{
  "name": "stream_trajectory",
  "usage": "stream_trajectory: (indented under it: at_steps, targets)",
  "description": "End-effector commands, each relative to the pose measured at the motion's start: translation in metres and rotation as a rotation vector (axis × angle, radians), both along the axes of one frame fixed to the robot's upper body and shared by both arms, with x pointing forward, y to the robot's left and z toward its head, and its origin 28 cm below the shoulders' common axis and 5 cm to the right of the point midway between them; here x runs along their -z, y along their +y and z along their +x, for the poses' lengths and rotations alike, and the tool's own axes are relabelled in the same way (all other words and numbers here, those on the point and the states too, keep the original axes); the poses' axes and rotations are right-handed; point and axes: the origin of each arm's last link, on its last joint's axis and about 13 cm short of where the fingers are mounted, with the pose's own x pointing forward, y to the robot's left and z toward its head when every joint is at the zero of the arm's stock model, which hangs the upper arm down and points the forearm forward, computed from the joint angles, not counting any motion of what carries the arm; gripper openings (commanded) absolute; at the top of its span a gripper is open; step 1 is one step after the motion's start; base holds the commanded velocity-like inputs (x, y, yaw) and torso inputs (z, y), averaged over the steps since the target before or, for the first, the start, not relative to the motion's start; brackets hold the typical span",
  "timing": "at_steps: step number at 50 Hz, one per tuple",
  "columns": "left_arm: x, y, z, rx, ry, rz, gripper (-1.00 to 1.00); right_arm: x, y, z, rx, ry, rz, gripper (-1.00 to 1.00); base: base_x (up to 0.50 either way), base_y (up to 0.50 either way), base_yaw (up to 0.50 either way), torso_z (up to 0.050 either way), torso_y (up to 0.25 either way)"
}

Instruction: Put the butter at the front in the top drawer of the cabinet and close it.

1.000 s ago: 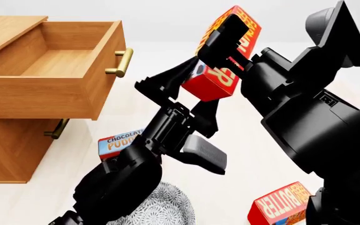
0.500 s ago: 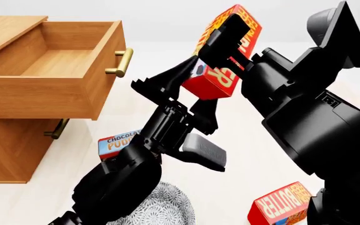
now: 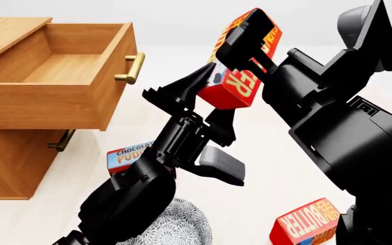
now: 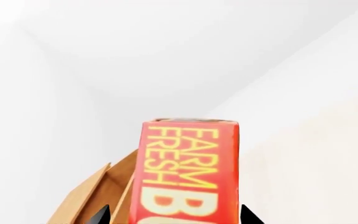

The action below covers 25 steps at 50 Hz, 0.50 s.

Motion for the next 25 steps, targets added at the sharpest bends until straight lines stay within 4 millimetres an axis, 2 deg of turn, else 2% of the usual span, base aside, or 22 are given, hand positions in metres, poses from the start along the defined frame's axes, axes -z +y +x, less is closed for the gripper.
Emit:
stream_trajectory:
  at_steps: [1,25]
  targets:
    - [-0.008,0.001,0.002,0.005,-0.023,-0.053,-1.0,0.0,0.0,0.0,-0.015,-0.003,0.005,1.0,0.0,0.0,0.0,0.0,0.0]
    - [-0.004,0.013,0.021,-0.066,-0.005,-0.033,-1.0,-0.002,-0.002,-0.006,-0.01,-0.023,-0.015,1.0,0.0,0.0,0.0,0.0,0.001]
